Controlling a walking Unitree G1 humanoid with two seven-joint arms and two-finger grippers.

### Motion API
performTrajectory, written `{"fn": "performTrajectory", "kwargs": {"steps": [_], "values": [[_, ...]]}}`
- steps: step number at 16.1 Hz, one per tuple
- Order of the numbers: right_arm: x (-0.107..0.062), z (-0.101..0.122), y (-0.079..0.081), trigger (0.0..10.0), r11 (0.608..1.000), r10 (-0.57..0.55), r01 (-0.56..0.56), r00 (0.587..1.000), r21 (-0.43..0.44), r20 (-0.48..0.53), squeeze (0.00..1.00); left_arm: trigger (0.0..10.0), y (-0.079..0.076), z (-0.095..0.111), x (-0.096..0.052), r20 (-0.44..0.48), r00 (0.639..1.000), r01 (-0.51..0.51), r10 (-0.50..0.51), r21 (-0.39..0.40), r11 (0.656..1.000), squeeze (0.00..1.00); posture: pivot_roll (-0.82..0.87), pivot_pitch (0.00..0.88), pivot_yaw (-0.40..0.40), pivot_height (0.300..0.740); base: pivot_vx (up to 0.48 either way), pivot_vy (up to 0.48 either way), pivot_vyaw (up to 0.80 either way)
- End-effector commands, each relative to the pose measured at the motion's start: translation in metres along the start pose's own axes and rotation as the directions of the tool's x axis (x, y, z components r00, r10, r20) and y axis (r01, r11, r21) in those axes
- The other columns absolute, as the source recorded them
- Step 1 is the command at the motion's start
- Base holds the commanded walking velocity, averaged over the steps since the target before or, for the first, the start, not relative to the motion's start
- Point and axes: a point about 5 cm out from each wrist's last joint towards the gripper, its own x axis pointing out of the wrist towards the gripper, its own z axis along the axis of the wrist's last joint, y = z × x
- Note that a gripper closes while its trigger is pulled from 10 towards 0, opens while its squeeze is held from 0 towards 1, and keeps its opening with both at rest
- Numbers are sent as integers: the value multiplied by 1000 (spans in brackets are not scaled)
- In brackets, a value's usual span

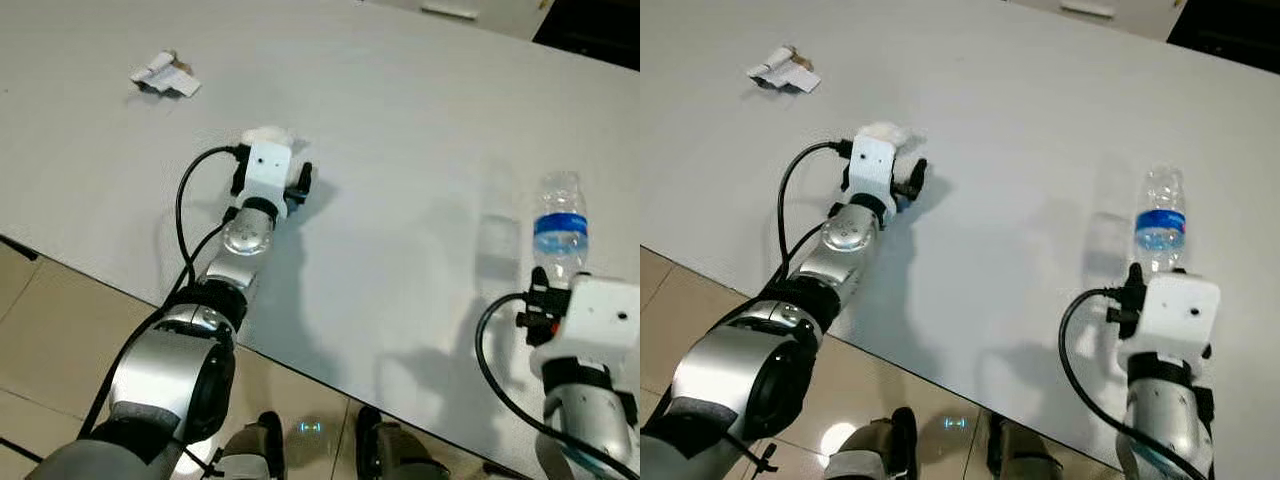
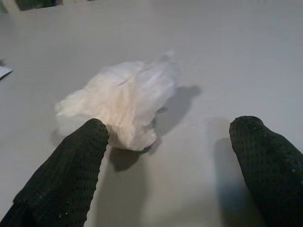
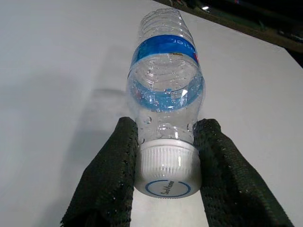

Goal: Picking trash to rubbish bin

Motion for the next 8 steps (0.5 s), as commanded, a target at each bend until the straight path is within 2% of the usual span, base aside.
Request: {"fn": "performTrajectory", "kwargs": {"steps": [1,5,8], "values": [[-4,1,-4,10000,1000,-19,19,1000,-7,-7,0,10000,-8,-6,-2,-33,998,46,-45,17,999,0,-170,336,-10,740,0,0,0],[-8,0,-7,10000,1000,-26,26,999,-17,-21,0,10000,-12,-4,-1,-30,998,55,-55,14,998,0,-181,355,-14,740,0,0,0],[-8,0,-6,10000,1000,-23,23,999,-17,-24,0,10000,-8,-2,0,-25,999,34,-35,-13,999,0,-172,352,-15,740,0,0,0]]}}
